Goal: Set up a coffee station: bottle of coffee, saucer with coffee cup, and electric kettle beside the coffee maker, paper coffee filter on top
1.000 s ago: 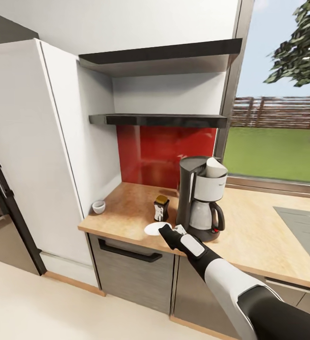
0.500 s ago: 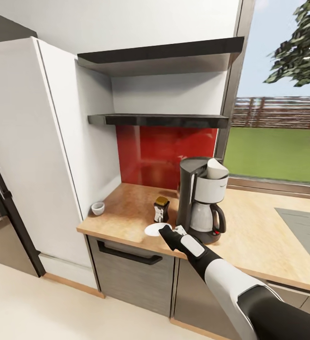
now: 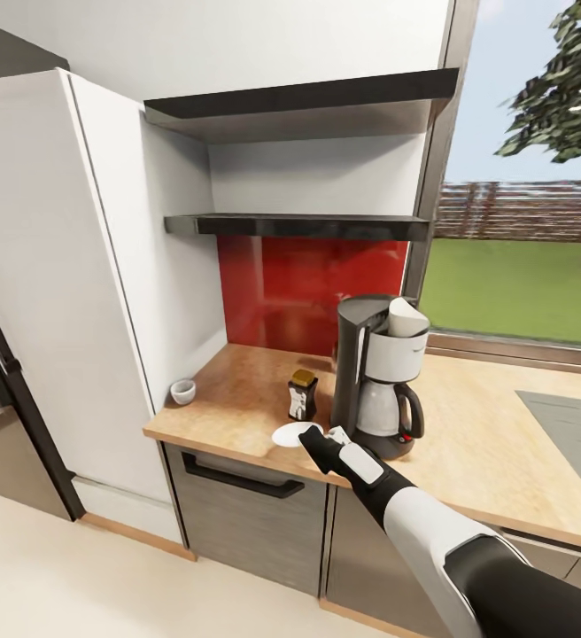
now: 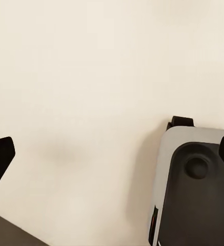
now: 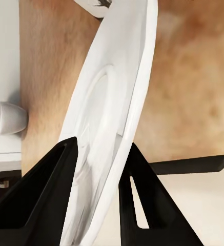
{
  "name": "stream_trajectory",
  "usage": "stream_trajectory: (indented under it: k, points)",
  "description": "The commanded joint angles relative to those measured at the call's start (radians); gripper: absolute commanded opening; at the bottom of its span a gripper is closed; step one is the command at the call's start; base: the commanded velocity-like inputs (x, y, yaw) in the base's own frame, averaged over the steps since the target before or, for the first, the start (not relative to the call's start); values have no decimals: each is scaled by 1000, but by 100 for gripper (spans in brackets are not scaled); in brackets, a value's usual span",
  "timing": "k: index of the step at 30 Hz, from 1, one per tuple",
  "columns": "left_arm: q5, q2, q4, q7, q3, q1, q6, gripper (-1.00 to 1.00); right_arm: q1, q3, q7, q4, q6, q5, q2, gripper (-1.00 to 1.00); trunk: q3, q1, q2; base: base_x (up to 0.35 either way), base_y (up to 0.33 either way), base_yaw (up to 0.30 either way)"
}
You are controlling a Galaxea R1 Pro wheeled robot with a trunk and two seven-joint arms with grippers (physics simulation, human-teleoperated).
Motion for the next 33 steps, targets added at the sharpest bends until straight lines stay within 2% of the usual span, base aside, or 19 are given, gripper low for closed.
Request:
stream_trajectory:
  k: [1,33]
  points:
    - [10,1,-2,6,-8,0,4,100,0,2,-2,0,2,-3,0,-100,-1,0,-1,43,0,0]
    - [10,0,-2,6,-8,0,4,100,0,2,-2,5,2,-3,0,-100,-1,0,-1,40,9,0]
